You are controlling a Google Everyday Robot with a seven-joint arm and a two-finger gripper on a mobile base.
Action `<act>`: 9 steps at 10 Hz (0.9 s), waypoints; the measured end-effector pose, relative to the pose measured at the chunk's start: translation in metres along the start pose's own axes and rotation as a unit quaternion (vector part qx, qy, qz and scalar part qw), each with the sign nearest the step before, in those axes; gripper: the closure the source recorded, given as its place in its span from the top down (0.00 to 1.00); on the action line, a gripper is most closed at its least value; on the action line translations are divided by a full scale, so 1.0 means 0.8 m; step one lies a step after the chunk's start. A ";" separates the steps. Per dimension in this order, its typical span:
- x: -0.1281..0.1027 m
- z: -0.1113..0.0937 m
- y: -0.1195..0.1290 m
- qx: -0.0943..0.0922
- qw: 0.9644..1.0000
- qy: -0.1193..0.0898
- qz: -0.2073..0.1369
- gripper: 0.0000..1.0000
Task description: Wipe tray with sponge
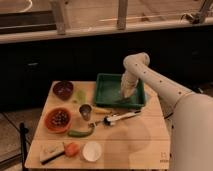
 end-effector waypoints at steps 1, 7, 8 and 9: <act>0.000 0.001 0.000 0.001 1.000 -0.002 -0.001 0.03; 0.004 0.011 -0.001 0.004 1.000 -0.014 -0.009 0.03; 0.004 0.012 -0.002 0.004 1.000 -0.015 -0.010 0.03; 0.004 0.012 -0.002 0.004 1.000 -0.016 -0.011 0.03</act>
